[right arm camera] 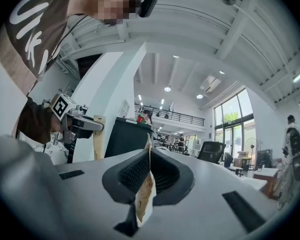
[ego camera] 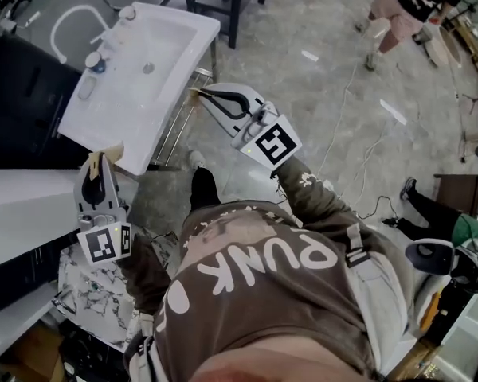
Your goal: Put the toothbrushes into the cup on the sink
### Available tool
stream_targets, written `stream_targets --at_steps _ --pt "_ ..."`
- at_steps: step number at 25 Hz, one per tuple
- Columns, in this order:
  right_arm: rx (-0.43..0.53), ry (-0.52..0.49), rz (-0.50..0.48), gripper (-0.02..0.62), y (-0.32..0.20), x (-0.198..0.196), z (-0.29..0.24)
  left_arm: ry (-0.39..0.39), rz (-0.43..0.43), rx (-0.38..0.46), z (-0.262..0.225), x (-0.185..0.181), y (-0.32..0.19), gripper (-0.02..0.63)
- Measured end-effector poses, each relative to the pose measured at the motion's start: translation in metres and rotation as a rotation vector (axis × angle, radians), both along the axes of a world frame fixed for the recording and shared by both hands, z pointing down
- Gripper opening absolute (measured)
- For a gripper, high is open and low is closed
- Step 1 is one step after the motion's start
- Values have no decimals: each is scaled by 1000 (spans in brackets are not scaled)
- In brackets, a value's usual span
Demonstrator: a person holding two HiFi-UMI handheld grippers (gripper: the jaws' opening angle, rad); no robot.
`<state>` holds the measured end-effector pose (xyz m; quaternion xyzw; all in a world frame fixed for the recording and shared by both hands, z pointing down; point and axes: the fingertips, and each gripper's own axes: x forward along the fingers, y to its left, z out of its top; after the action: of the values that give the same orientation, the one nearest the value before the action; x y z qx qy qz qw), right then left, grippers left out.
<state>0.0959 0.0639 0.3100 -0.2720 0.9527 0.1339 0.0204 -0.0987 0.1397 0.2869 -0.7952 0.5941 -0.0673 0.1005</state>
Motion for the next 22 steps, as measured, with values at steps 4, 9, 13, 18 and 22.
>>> stream_targets --at_steps 4,9,13,18,22 --pt "-4 46 17 14 -67 -36 9 33 2 -8 10 -41 -66 41" --pt "-26 87 29 14 -165 -88 15 58 9 -14 11 -87 -142 41" --pt "-13 94 25 14 -254 -139 15 67 7 -20 18 -123 -195 41" --pt "14 87 39 14 -358 -199 20 86 -7 -42 28 -153 -234 41" --pt "50 122 46 14 -434 -243 37 93 -16 -67 39 -166 -258 41"
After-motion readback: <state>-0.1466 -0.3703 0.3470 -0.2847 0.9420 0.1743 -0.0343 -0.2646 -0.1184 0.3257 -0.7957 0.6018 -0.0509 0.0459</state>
